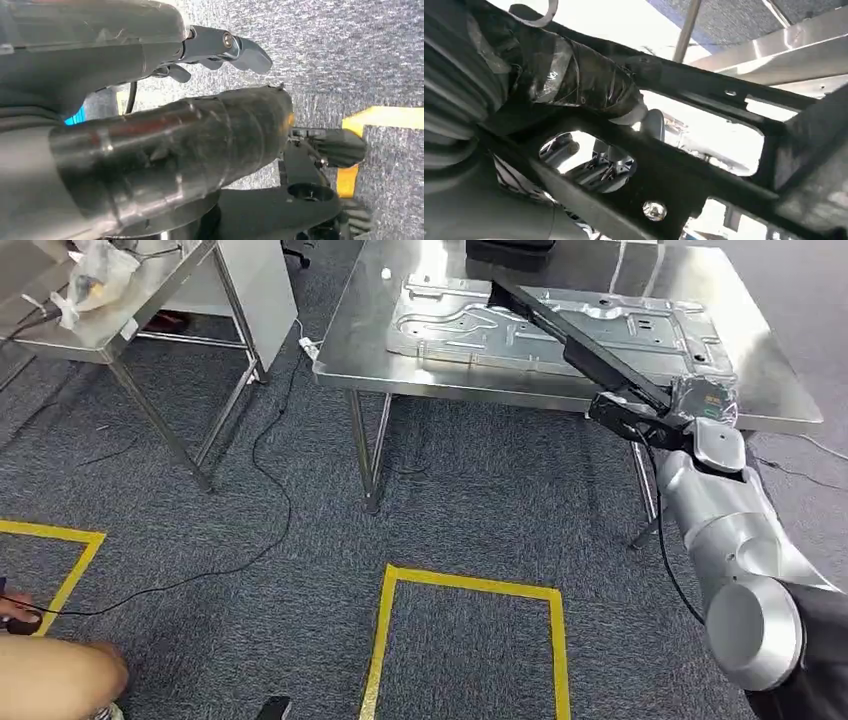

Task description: Take the parts from the cabinet and place them on the table.

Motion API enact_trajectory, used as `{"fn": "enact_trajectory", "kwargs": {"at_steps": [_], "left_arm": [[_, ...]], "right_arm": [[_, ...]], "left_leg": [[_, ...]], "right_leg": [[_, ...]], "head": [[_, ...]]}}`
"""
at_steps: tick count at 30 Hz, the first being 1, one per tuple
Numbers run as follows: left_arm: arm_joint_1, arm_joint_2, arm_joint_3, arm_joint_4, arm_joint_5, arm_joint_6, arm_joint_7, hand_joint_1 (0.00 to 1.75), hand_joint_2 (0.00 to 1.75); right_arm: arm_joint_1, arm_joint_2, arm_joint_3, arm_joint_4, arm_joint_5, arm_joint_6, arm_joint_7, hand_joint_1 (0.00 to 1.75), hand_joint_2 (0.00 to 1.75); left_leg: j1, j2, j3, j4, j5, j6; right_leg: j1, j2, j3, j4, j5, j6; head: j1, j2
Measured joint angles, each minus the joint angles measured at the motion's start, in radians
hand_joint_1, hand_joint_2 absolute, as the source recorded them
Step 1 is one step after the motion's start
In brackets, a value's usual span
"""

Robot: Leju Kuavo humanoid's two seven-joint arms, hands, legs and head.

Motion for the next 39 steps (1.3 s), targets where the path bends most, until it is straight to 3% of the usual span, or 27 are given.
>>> {"fn": "enact_trajectory", "kwargs": {"at_steps": [1, 4, 6, 7, 10, 11, 12, 13, 15, 16, 18, 20, 22, 24, 25, 26, 27, 28, 29, 30, 31, 32, 33, 35, 37, 38, 39], "left_arm": [[-0.001, 0.000, 0.000, 0.000, 0.000, 0.000, 0.000, 0.00, 0.00], [-0.005, 0.000, 0.000, 0.000, 0.000, -0.001, 0.000, 0.00, 0.00], [-0.005, 0.000, 0.000, 0.000, 0.000, -0.002, 0.000, 0.00, 0.00], [-0.005, 0.000, 0.000, 0.000, 0.000, -0.002, -0.002, 0.00, 0.00], [-0.002, 0.000, 0.000, 0.000, 0.000, -0.002, -0.003, 0.00, 0.00], [0.001, 0.000, 0.000, 0.000, 0.000, -0.002, -0.003, 0.00, 0.00], [0.002, 0.000, 0.000, 0.000, 0.000, -0.002, -0.003, 0.00, 0.00], [0.003, 0.000, 0.000, 0.000, 0.000, -0.002, -0.003, 0.00, 0.00], [0.002, 0.000, 0.000, 0.000, 0.000, -0.002, -0.004, 0.00, 0.00], [0.003, 0.002, 0.000, 0.000, 0.000, -0.002, -0.004, 0.00, 0.00], [-0.002, 0.002, 0.000, 0.000, 0.000, -0.002, -0.005, 0.00, 0.00], [-0.001, 0.002, 0.000, 0.000, 0.000, -0.003, -0.005, 0.00, 0.00], [-0.001, 0.001, -0.001, 0.000, 0.000, -0.003, -0.006, 0.00, 0.00], [-0.005, 0.001, -0.001, 0.000, 0.000, -0.002, -0.006, 0.00, 0.00], [-0.006, 0.001, -0.001, 0.000, 0.000, -0.002, -0.006, 0.00, 0.00], [-0.003, 0.001, -0.001, 0.000, 0.000, -0.003, -0.006, 0.00, 0.00], [0.001, 0.001, -0.001, 0.000, 0.000, -0.003, -0.006, 0.00, 0.00], [0.004, 0.000, -0.001, 0.000, 0.000, -0.003, -0.006, 0.00, 0.00], [0.005, 0.000, -0.001, 0.000, 0.000, -0.003, -0.006, 0.00, 0.00], [0.006, -0.001, -0.001, 0.000, 0.000, -0.004, -0.006, 0.00, 0.00], [0.008, -0.001, -0.001, 0.000, 0.000, -0.005, -0.006, 0.00, 0.00], [0.007, -0.001, -0.001, 0.000, 0.000, -0.004, -0.006, 0.00, 0.00], [0.001, -0.001, -0.001, 0.000, 0.000, -0.003, -0.006, 0.00, 0.00], [0.001, 0.000, -0.001, 0.000, 0.000, -0.002, -0.006, 0.00, 0.00], [-0.001, 0.000, -0.001, 0.000, 0.000, 0.004, -0.006, 0.00, 0.00], [-0.002, 0.000, -0.001, 0.000, 0.001, 0.004, -0.006, 0.00, 0.00], [-0.002, 0.000, -0.001, 0.000, 0.002, 0.005, -0.006, 0.00, 0.00]], "right_arm": [[-0.001, 0.000, 0.000, 0.001, 0.000, -0.002, -0.002, 1.75, 1.75], [0.002, 0.001, 0.000, 0.001, 0.000, -0.003, 0.000, 1.75, 1.75], [0.003, 0.001, 0.000, -0.002, 0.000, -0.003, 0.003, 1.75, 1.75], [0.001, 0.001, 0.000, -0.002, 0.000, -0.003, 0.003, 1.75, 1.75], [0.001, 0.002, 0.000, 0.000, 0.000, -0.002, 0.007, 1.75, 1.75], [0.004, 0.002, 0.000, 0.001, 0.000, -0.002, 0.010, 1.75, 1.75], [0.008, 0.002, 0.000, 0.001, 0.000, -0.002, 0.011, 1.75, 1.75], [0.010, 0.002, 0.000, 0.001, 0.000, -0.002, 0.012, 1.75, 1.75], [0.011, 0.004, 0.000, 0.000, 0.000, -0.002, 0.012, 1.75, 1.75], [0.010, 0.004, 0.000, 0.002, 0.000, -0.002, 0.012, 1.75, 1.75], [0.008, 0.005, 0.000, 0.003, 0.000, -0.002, 0.012, 1.75, 1.75], [0.011, 0.004, 0.000, 0.003, 0.000, -0.002, 0.017, 1.75, 1.75], [0.011, 0.007, 0.000, -0.002, 0.000, -0.002, 0.016, 1.75, 1.75], [0.007, 0.004, 0.000, -0.001, 0.000, -0.002, 0.012, 1.75, 1.75], [0.011, 0.002, 0.000, 0.000, 0.000, -0.002, 0.012, 1.75, 1.75], [0.016, 0.002, 0.000, 0.001, 0.000, -0.002, 0.013, 1.75, 1.75], [0.019, 0.001, 0.000, 0.001, 0.000, -0.002, 0.014, 1.75, 1.75], [0.021, 0.001, 0.000, 0.002, 0.000, -0.001, 0.017, 1.75, 1.75], [0.021, -0.002, 0.000, 0.003, 0.000, -0.001, 0.017, 1.75, 1.75], [0.021, -0.003, 0.000, 0.003, -0.001, -0.002, 0.015, 1.75, 1.75], [0.023, -0.003, 0.000, 0.005, -0.001, -0.001, 0.014, 1.75, 1.75], [0.022, -0.007, 0.000, 0.008, -0.001, -0.001, 0.012, 1.75, 1.75], [0.023, -0.005, 0.000, 0.008, -0.001, 0.000, 0.011, 1.75, 1.75], [0.021, -0.010, 0.000, 0.005, -0.001, -0.002, 0.011, 1.75, 1.75], [0.022, -0.009, 0.000, 0.002, 0.000, -0.003, 0.012, 1.75, 1.75], [0.021, -0.009, 0.000, 0.001, 0.000, -0.003, 0.012, 1.75, 1.75], [0.022, -0.009, 0.000, 0.000, 0.000, -0.003, 0.012, 1.75, 1.75]], "left_leg": [[-0.006, 0.001, -0.001, 0.003, -0.008, -0.008], [-0.005, 0.002, 0.006, -0.002, -0.014, -0.021], [-0.005, 0.003, 0.010, 0.004, -0.030, -0.033], [-0.004, 0.004, -0.004, 0.044, -0.044, -0.036], [-0.001, 0.004, -0.144, 0.282, -0.114, -0.042], [-0.001, 0.004, -0.179, 0.322, -0.109, -0.042], [-0.001, 0.004, -0.193, 0.313, -0.077, -0.040], [-0.001, 0.004, -0.182, 0.260, -0.024, -0.036], [-0.007, 0.003, -0.122, 0.075, 0.108, -0.019], [-0.011, 0.002, -0.102, 0.048, 0.098, -0.009], [-0.017, 0.007, -0.075, 0.009, 0.068, -0.004], [-0.015, 0.007, -0.057, -0.011, 0.060, 0.007], [-0.007, 0.006, -0.017, -0.036, 0.053, 0.015], [-0.006, 0.005, 0.002, -0.039, 0.038, 0.022], [-0.005, 0.003, 0.014, -0.039, 0.026, 0.022], [-0.004, -0.001, 0.031, -0.039, 0.012, 0.021], [-0.003, -0.003, 0.049, -0.039, -0.003, 0.019], [-0.002, -0.004, 0.068, -0.038, -0.017, 0.016], [0.000, -0.006, 0.088, -0.036, -0.033, 0.012], [0.002, -0.005, 0.108, -0.034, -0.051, 0.005], [0.001, -0.004, 0.112, -0.035, -0.070, -0.004], [-0.001, -0.004, 0.134, -0.024, -0.087, -0.010], [-0.003, -0.004, 0.134, -0.033, -0.094, -0.018], [-0.005, -0.002, 0.145, -0.024, -0.082, -0.029], [0.001, 0.001, 0.112, 0.048, -0.066, -0.035], [0.001, 0.003, 0.069, 0.116, -0.070, -0.039], [0.001, 0.003, 0.019, 0.185, -0.100, -0.042]], "right_leg": [[0.007, 0.000, 0.025, -0.025, -0.025, -0.002], [0.013, 0.003, 0.026, -0.037, -0.034, -0.021], [0.002, 0.003, 0.044, -0.046, -0.039, -0.033], [0.001, 0.002, 0.052, -0.047, -0.046, -0.044], [0.006, 0.002, 0.074, -0.047, -0.066, -0.054], [0.008, 0.004, 0.084, -0.047, -0.074, -0.053], [0.009, 0.006, 0.097, -0.047, -0.083, -0.053], [0.010, 0.008, 0.112, -0.047, -0.094, -0.052], [0.012, 0.009, 0.145, -0.048, -0.119, -0.048], [0.012, 0.008, 0.150, -0.053, -0.128, -0.045], [0.011, 0.012, 0.155, -0.063, -0.135, -0.030], [0.013, 0.011, 0.168, -0.050, -0.117, -0.018], [0.009, 0.005, 0.136, 0.018, -0.102, -0.010], [0.008, 0.006, 0.048, 0.144, -0.123, -0.004], [0.006, 0.006, 0.000, 0.197, -0.160, 0.000], [0.002, 0.005, -0.039, 0.226, -0.199, 0.003], [-0.001, 0.005, -0.060, 0.216, -0.212, 0.008], [-0.004, 0.004, -0.064, 0.178, -0.202, 0.012], [-0.007, 0.002, -0.056, 0.112, -0.161, 0.016], [-0.008, -0.001, -0.043, 0.031, -0.082, 0.015], [-0.010, -0.010, -0.035, -0.046, 0.039, 0.015], [-0.004, -0.015, -0.037, -0.052, 0.054, 0.003], [0.005, -0.009, -0.024, -0.047, 0.040, -0.010], [-0.001, -0.004, -0.015, -0.048, 0.038, -0.028], [-0.002, -0.001, 0.005, -0.054, 0.028, -0.044], [-0.002, -0.001, 0.012, -0.056, 0.021, -0.052], [0.000, -0.001, 0.018, -0.056, 0.014, -0.056]], "head": [[0.000, 0.000], [0.000, 0.000], [0.000, 0.000], [0.000, 0.000], [-0.001, 0.000], [-0.002, 0.000], [-0.001, 0.000], [-0.001, 0.000], [-0.001, 0.000], [0.002, 0.000], [0.000, 0.000], [0.000, 0.000], [0.003, 0.000], [0.002, 0.000], [0.001, 0.000], [0.002, 0.000], [0.001, 0.000], [0.002, 0.000], [0.002, 0.000], [0.002, 0.000], [0.003, 0.000], [0.000, 0.000], [0.006, 0.000], [0.007, 0.000], [0.007, 0.000], [0.006, 0.000], [0.007, 0.000]]}}
